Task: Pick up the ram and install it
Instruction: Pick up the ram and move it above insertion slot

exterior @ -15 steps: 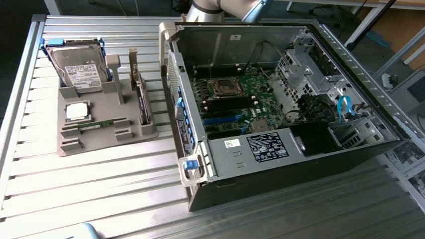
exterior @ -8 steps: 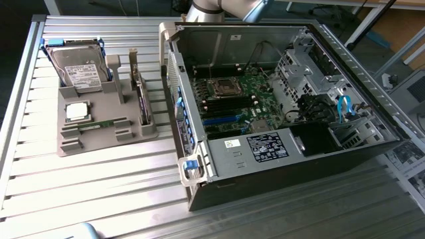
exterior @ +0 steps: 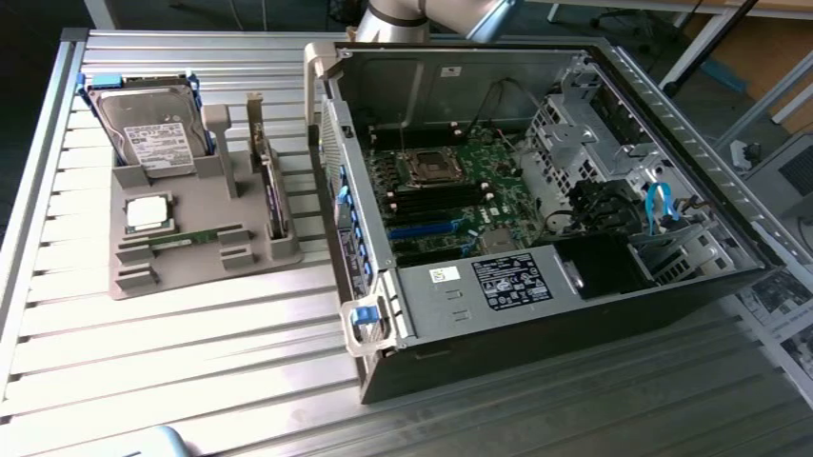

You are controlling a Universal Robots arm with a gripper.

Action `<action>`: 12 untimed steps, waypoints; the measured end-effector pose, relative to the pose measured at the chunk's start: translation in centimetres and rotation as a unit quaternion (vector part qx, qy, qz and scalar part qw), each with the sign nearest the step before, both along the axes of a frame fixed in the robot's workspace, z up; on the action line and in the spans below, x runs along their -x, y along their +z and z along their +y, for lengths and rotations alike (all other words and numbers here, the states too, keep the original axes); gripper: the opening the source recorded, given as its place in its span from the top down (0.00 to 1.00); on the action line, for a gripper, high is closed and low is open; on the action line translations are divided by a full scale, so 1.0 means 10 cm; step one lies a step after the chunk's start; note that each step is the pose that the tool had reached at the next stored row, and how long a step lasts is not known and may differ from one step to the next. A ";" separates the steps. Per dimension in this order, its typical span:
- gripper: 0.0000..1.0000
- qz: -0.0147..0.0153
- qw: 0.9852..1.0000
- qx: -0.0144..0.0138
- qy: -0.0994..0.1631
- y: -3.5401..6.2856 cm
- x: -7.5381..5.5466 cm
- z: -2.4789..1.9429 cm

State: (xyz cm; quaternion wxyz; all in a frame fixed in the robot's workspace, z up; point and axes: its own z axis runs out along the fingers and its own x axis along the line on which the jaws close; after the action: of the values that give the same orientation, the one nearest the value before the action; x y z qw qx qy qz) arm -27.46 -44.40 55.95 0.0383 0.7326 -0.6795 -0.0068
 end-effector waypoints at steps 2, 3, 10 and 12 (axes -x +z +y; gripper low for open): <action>0.87 0.001 1.000 0.000 0.000 0.000 -0.06 0.000; 0.87 0.002 1.000 0.000 0.000 -0.001 -0.08 0.000; 0.87 0.005 1.000 0.001 0.000 -0.003 -0.25 0.000; 0.87 0.006 1.000 0.001 0.000 -0.003 -0.28 0.000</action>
State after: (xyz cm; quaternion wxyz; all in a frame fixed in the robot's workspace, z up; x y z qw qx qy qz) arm -24.69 -44.40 55.92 0.0428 0.7325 -0.6793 -0.0106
